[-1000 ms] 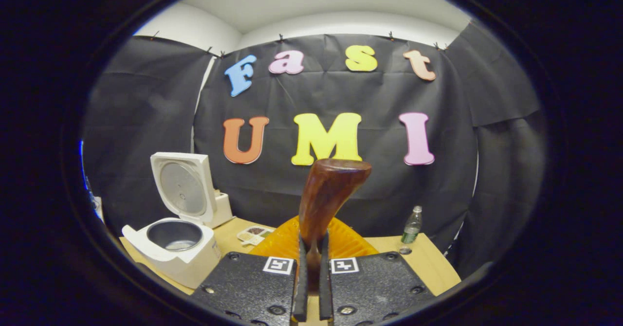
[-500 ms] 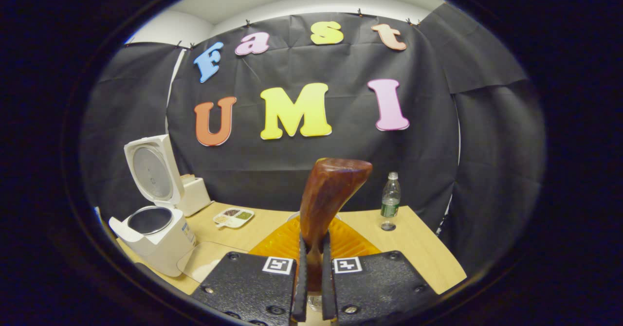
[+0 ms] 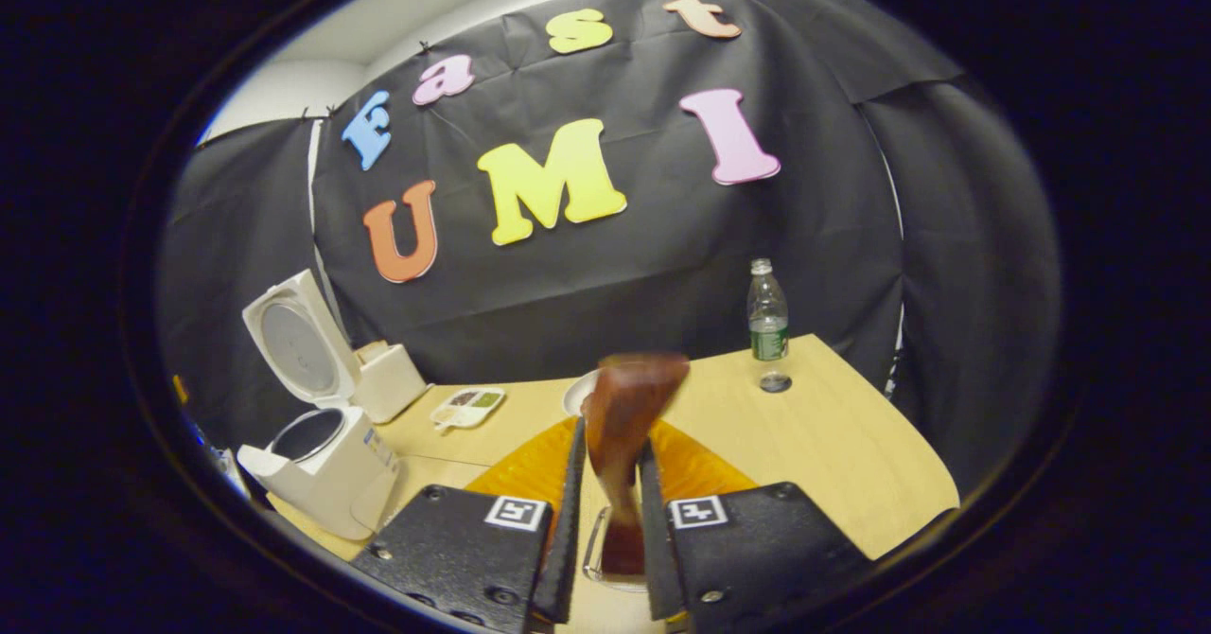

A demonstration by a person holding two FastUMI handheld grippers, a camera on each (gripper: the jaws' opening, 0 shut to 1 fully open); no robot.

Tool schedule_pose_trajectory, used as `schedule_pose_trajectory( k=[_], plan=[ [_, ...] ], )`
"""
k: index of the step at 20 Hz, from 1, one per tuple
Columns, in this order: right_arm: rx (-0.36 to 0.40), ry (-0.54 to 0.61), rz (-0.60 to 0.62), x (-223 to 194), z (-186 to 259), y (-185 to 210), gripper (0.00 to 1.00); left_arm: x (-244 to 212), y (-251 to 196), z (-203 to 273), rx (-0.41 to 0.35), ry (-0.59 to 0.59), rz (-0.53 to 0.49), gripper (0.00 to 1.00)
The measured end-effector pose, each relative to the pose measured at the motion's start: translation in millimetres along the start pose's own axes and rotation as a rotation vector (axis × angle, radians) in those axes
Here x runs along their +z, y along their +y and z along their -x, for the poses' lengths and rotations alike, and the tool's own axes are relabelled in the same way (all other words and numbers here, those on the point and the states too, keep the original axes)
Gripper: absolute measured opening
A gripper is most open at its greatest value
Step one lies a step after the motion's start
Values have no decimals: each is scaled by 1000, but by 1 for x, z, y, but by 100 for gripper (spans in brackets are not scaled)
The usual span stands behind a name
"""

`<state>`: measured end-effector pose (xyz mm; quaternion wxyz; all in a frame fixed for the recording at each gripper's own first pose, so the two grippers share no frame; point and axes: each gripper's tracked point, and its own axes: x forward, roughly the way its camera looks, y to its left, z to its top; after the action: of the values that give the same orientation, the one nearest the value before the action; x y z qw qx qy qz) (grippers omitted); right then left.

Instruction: Close the left gripper, press the button to open the rice cooker; take a wooden spoon from the chopstick holder with the right hand, scoop a spoonful of rice and pour it into the rice cooker, then put the wooden spoon back into the chopstick holder.

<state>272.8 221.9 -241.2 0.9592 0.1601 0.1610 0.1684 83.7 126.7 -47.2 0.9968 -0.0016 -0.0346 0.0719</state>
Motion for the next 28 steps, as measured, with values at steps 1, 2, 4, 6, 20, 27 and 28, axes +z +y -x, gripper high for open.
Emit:
schedule_pose_trajectory(
  k=[1, 2, 4, 6, 20, 27, 28],
  plan=[
    [-10, -30, 11, 8, 1, -5, 45, 1, 5, -3, 27, 6, 8, 94],
    [-12, -50, 28, 12, 6, -3, 60, 4, 5, -11, 28, 11, 16, 95],
    [-46, -107, 67, 30, 26, -1, 87, 17, 2, -17, 6, 7, 27, 94],
    [-71, -147, 98, 45, 49, 2, 98, 27, 8, -25, 4, 1, 32, 94],
    [-60, -259, 184, 67, 171, 35, 100, 103, 47, -107, 24, -30, -32, 94],
    [-27, -257, 203, 56, 187, 32, 96, 142, 42, -181, -38, -73, -80, 94],
    [-19, -253, 202, 53, 187, 32, 96, 146, 45, -192, -25, -77, -87, 93]
  ],
)
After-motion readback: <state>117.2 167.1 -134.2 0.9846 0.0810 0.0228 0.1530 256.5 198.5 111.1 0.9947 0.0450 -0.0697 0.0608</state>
